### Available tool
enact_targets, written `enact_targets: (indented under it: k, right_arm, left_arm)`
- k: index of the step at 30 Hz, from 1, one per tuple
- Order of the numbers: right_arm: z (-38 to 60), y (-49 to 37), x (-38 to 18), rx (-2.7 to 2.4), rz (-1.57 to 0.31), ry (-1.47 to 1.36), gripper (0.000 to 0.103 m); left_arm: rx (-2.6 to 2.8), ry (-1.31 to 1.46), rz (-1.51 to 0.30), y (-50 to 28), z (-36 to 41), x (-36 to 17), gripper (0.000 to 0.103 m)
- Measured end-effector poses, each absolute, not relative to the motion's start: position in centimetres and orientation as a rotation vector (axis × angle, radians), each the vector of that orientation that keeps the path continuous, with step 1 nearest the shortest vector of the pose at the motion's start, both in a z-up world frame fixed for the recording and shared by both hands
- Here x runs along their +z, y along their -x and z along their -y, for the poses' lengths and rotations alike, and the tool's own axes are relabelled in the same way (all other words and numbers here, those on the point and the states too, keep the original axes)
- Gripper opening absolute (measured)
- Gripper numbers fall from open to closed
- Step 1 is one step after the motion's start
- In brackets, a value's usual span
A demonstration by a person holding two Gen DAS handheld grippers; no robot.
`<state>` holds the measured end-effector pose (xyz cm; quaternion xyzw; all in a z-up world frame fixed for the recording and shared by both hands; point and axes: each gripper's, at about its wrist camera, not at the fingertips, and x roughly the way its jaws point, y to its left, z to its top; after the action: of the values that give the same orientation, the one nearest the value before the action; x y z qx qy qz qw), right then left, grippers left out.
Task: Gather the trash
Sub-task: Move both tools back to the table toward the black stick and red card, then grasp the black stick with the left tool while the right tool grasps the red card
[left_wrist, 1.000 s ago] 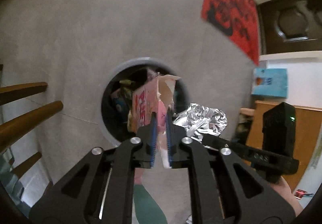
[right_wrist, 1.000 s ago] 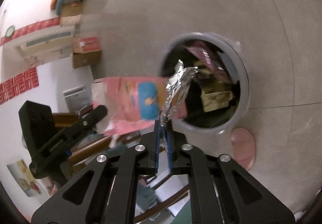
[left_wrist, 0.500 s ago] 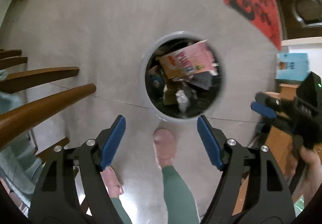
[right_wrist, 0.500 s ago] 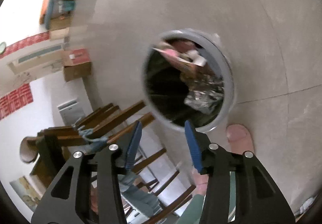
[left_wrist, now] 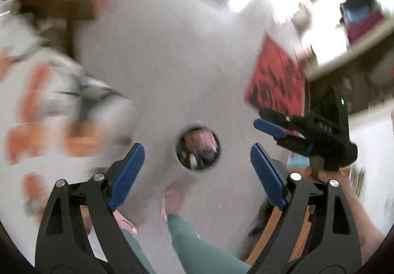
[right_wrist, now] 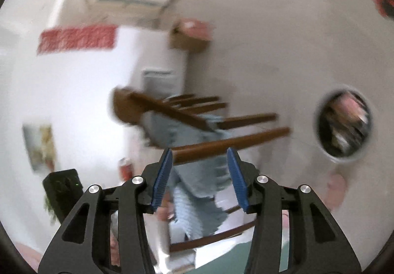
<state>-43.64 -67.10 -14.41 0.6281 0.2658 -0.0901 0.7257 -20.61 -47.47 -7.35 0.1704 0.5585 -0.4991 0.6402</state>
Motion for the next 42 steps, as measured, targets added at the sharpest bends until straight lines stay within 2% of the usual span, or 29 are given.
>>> enact_targets:
  k: [1, 3, 6, 12, 18, 26, 29, 33, 35, 37, 40, 42]
  right_arm:
    - [66.9, 41.4, -12.9, -0.154, -0.598, -1.351, 0.048]
    - [65.9, 36.1, -10.0, -0.051, -0.637, -1.278, 0.059]
    - [63.2, 28.7, -7.3, 0.082, -0.703, -1.180, 0.065]
    - [53.5, 14.4, -4.8, 0.319, -0.870, -1.040, 0.078]
    - [41.8, 3.5, -6.1, 0.485, -1.032, -0.932, 0.079]
    - [34.9, -4.3, -10.7, 0.492, -1.183, -0.935, 0.080]
    - [34.6, -5.9, -11.7, 0.476, -1.218, -0.913, 0.078]
    - [34.3, -7.8, -12.7, 0.487, -1.262, -0.856, 0.066]
    - [34.2, -8.5, -13.2, 0.498, -1.276, -0.837, 0.063]
    - [34.0, -9.2, -13.8, 0.523, -1.287, -0.822, 0.056]
    - [33.4, -10.1, -14.8, 0.544, -1.312, -0.813, 0.046]
    - [33.2, -10.6, -15.3, 0.566, -1.326, -0.810, 0.039]
  left_arm:
    - [-1.100, -0.336, -1.251, 19.0, 45.9, -5.9, 0.090]
    - [-0.983, -0.224, -1.197, 15.0, 41.4, -3.0, 0.094]
    - [-0.816, -0.114, -1.128, 10.2, 34.3, -0.6, 0.096]
    - [-0.467, 0.071, -1.106, 3.1, 17.7, -0.4, 0.096]
    - [-0.279, 0.221, -1.124, -1.2, 5.0, -3.7, 0.096]
    - [-0.315, 0.316, -1.203, -5.5, 1.9, -9.0, 0.096]
    - [-0.336, 0.327, -1.184, -6.4, 2.3, -10.3, 0.096]
    - [-0.324, 0.344, -1.192, -7.0, 3.1, -11.6, 0.095]
    - [-0.325, 0.329, -1.190, -7.2, 3.8, -12.1, 0.095]
    - [-0.326, 0.314, -1.190, -7.4, 4.4, -12.5, 0.091]
    - [-0.305, 0.282, -1.207, -7.9, 5.4, -13.5, 0.077]
    - [-0.281, 0.231, -1.180, -7.9, 6.0, -13.4, 0.056]
